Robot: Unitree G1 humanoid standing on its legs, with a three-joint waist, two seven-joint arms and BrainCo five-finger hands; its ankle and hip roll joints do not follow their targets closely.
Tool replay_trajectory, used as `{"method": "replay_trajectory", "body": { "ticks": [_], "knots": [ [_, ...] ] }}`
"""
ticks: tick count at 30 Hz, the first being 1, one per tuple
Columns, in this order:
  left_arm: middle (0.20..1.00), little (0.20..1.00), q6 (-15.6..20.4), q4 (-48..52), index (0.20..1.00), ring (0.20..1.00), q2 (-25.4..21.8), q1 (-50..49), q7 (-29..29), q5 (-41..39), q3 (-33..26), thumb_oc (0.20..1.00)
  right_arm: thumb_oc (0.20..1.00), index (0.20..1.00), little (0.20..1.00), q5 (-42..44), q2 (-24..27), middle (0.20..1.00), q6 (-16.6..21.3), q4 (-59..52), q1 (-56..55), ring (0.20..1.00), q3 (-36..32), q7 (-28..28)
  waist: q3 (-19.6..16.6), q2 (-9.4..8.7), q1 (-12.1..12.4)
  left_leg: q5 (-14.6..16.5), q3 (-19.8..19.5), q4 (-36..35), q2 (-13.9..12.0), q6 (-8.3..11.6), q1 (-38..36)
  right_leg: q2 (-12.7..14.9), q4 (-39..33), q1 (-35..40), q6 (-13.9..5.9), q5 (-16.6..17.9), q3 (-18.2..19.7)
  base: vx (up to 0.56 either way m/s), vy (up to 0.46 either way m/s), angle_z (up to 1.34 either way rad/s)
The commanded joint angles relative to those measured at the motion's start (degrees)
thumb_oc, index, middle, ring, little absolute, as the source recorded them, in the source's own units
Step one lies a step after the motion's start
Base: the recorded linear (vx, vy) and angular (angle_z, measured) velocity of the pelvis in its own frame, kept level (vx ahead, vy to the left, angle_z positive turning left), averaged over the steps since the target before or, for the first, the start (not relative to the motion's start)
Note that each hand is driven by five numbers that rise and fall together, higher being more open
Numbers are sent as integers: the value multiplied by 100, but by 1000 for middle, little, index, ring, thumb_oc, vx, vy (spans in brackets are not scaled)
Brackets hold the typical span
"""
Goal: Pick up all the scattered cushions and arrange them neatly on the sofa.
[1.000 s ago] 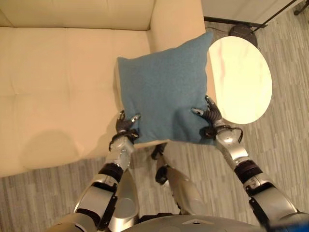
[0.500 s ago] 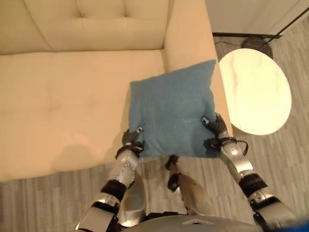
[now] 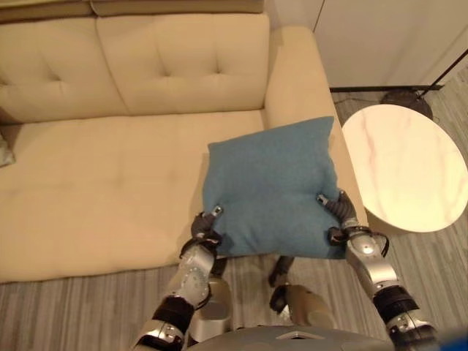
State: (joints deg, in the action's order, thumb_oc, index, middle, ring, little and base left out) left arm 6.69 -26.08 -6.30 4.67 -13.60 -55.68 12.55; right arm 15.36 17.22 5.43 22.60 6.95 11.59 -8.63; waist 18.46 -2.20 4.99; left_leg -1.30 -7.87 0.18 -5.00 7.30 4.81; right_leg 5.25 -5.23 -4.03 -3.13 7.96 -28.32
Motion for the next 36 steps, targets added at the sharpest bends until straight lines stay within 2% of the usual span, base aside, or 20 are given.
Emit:
{"method": "replay_trajectory", "body": {
  "ticks": [1,2,3,5,6,8,13,17,18,19,22,23,24,27,28,31,33,34,35,36],
  "knots": [
    [200,200,377,963,200,200,415,422,743,-273,391,200,200,200,200,-20,-126,200,485,-687,-5,200,118,34,-461,-352,-226,-363,1608,847,-204,74,334,99,261,416,-339,-710,72,28,-20,50],
    [200,200,376,1090,200,200,406,369,796,-225,435,200,200,200,200,5,-178,200,520,-778,8,200,172,47,-591,-341,-289,33,1931,1152,-320,96,112,96,149,550,-386,-708,92,32,4,61],
    [200,200,387,1129,200,200,391,362,821,-205,461,200,200,200,200,26,-213,200,539,-843,3,200,189,45,-666,-330,-351,147,2115,1169,-342,80,-21,126,130,568,-406,-662,51,73,44,44],
    [200,200,388,1194,200,200,406,332,869,-196,531,200,200,200,200,40,-240,200,577,-1003,-31,200,209,81,-798,-296,-470,296,2498,1108,-395,57,-267,201,92,626,-462,-592,-69,30,108,31],
    [200,200,388,1273,200,200,417,341,911,-213,602,200,200,200,200,57,-234,200,605,-1167,-36,200,228,89,-933,-262,-600,404,2928,1041,-470,45,-521,291,100,670,-504,-530,-273,36,151,56],
    [200,200,384,1309,200,200,390,381,942,-141,704,200,200,200,200,8,-244,200,612,-1335,-19,200,289,108,-1031,-196,-699,400,3219,800,-481,44,-710,360,133,692,-562,-479,-436,22,144,74],
    [200,200,404,1489,200,200,288,430,892,30,801,200,200,200,200,-89,-326,200,556,-1449,248,200,506,123,-1001,-190,-678,451,3010,220,-81,-169,-914,645,373,461,-827,-100,-325,-41,225,51],
    [200,200,394,1557,200,200,199,367,859,76,807,200,200,200,200,-198,-427,200,494,-1401,381,200,618,113,-1001,-247,-581,489,2841,-80,158,-378,-1015,825,686,296,-937,-60,-152,-34,233,57],
    [200,200,382,1481,200,200,123,398,829,149,822,200,200,200,200,-209,-514,200,476,-1353,452,200,656,79,-948,-260,-631,477,2671,-223,250,-480,-1066,836,1126,69,-943,-170,341,-71,262,56],
    [200,200,475,1452,200,200,51,440,800,126,877,200,200,200,200,-174,-516,200,462,-1307,523,200,635,67,-900,-318,-832,296,2469,-261,323,-566,-1000,308,1469,-266,-802,-335,1376,-62,303,89],
    [200,200,486,1485,200,200,17,435,816,236,881,200,200,200,200,-183,-502,200,427,-1209,544,200,693,107,-981,-332,-760,212,2307,-286,390,-630,-932,44,1836,-162,-636,-715,1266,-17,112,72],
    [200,200,447,1448,200,200,4,461,811,261,897,200,200,200,200,-179,-501,200,438,-1197,516,200,687,102,-1011,-363,-766,202,2239,-313,438,-637,-904,-108,1810,-139,-623,-822,1377,0,31,-37],
    [200,200,447,1448,200,200,2,463,811,261,896,200,200,200,200,-179,-503,200,438,-1197,518,200,687,102,-1025,-363,-766,194,2241,-308,434,-635,-881,-114,1791,-152,-618,-803,1377,0,0,0],
    [200,200,455,1286,200,200,37,534,833,343,923,200,200,200,200,-149,-478,200,467,-1061,497,200,642,76,-1135,-449,-791,163,2057,-249,556,-536,-812,-324,1073,221,-490,-929,1618,55,-13,67],
    [200,200,454,1303,200,200,111,545,867,246,932,200,200,200,200,-107,-413,200,483,-1090,501,200,569,14,-1170,-479,-820,210,2105,61,555,-375,-684,-334,824,421,-437,-914,1542,56,-43,88],
    [200,200,384,1290,200,200,135,552,918,230,951,200,200,200,200,-52,-330,200,493,-1128,439,200,475,-1,-1129,-541,-901,327,2318,662,433,-248,-505,-260,685,573,-386,-906,1354,18,-30,67],
    [200,200,374,1289,200,200,124,494,962,268,970,200,200,200,200,50,-336,200,504,-1070,401,200,461,27,-1084,-594,-844,447,2235,1160,375,-218,-359,-231,606,728,-342,-913,1312,-24,-1,35],
    [200,200,315,1326,200,200,121,469,931,168,977,200,200,200,200,122,-361,200,508,-1062,342,200,442,9,-1057,-652,-807,422,2145,1271,203,-218,-218,-158,583,783,-358,-905,1301,-15,63,23],
    [200,200,293,1337,200,200,120,447,938,173,976,200,200,200,200,143,-357,200,507,-1069,295,200,409,22,-1072,-658,-810,384,2121,1153,64,-219,-202,-124,541,788,-392,-880,1276,-11,59,12],
    [200,200,292,1338,200,200,120,444,938,173,977,200,200,200,200,143,-357,200,506,-1071,292,200,409,22,-1073,-658,-812,381,2119,1147,65,-218,-205,-124,537,791,-392,-879,1273,18,82,9]
  ]
}}
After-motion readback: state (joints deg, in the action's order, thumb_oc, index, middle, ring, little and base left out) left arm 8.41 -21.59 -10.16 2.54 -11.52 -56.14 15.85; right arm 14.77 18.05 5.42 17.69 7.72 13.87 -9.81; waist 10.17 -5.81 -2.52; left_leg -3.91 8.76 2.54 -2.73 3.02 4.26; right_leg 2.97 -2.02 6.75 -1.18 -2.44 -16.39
